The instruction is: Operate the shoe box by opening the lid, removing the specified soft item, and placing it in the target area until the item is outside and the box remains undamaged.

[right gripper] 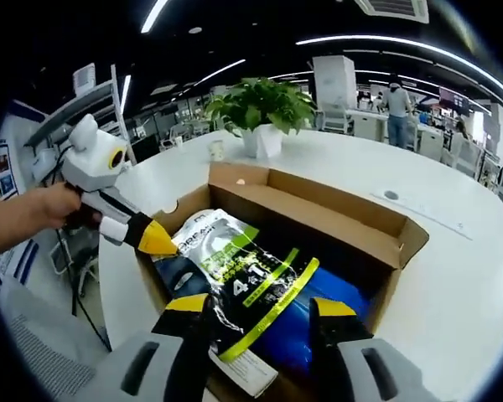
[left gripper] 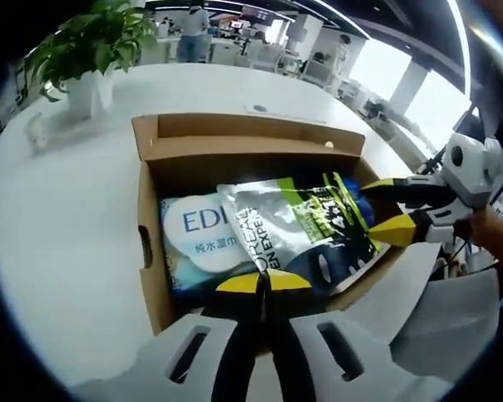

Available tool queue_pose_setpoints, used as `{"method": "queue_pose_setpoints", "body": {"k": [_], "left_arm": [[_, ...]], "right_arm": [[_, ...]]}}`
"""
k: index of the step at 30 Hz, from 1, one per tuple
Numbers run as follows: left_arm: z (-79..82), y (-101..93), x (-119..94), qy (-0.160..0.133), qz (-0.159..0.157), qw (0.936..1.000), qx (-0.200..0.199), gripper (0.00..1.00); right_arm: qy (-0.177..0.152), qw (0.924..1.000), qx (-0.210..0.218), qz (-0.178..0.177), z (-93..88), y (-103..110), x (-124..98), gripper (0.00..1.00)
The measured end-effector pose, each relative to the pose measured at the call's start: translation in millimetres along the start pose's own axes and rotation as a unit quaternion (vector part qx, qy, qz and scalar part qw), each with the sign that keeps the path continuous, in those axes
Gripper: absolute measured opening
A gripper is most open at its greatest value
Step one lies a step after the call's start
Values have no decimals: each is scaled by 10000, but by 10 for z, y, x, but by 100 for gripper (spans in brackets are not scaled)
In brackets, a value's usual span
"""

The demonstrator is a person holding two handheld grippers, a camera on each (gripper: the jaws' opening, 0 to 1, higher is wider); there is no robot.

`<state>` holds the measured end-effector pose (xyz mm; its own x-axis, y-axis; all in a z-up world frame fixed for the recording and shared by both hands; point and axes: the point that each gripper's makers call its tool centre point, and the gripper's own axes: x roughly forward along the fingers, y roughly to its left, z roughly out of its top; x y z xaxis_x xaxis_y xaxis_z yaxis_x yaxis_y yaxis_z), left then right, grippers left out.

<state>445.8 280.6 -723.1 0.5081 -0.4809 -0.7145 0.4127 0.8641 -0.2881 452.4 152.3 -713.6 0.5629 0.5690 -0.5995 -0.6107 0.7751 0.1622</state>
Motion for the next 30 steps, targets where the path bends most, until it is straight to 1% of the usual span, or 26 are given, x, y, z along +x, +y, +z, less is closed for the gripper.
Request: {"method": "queue_pose_setpoints", "body": {"k": [6, 8, 11, 16, 22, 25, 26, 30], "left_arm": [[-15, 7, 14, -7, 25, 10000, 3, 0], [-18, 11, 16, -7, 36, 10000, -2, 0], [-20, 15, 18, -12, 25, 10000, -40, 0], [-25, 16, 21, -18, 24, 10000, -47, 0], [-28, 18, 23, -30, 11, 10000, -84, 0], [-26, 18, 22, -32, 10, 9999, -98, 0], [-25, 18, 21, -34, 8, 9999, -99, 0], [-23, 16, 18, -42, 17, 10000, -73, 0]], "right_arm": [[190, 9996, 226, 48, -62, -6, 109, 39], [217, 9993, 282, 73, -66, -9, 148, 39], [207, 9986, 478, 128, -49, 2, 180, 42], [237, 9983, 523, 118, -56, -12, 227, 41], [256, 9972, 682, 147, -79, -7, 268, 41], [194, 9977, 637, 113, -53, -15, 253, 35], [156, 9980, 611, 86, -38, -20, 237, 32], [73, 9979, 643, 66, -3, -27, 210, 28]]}}
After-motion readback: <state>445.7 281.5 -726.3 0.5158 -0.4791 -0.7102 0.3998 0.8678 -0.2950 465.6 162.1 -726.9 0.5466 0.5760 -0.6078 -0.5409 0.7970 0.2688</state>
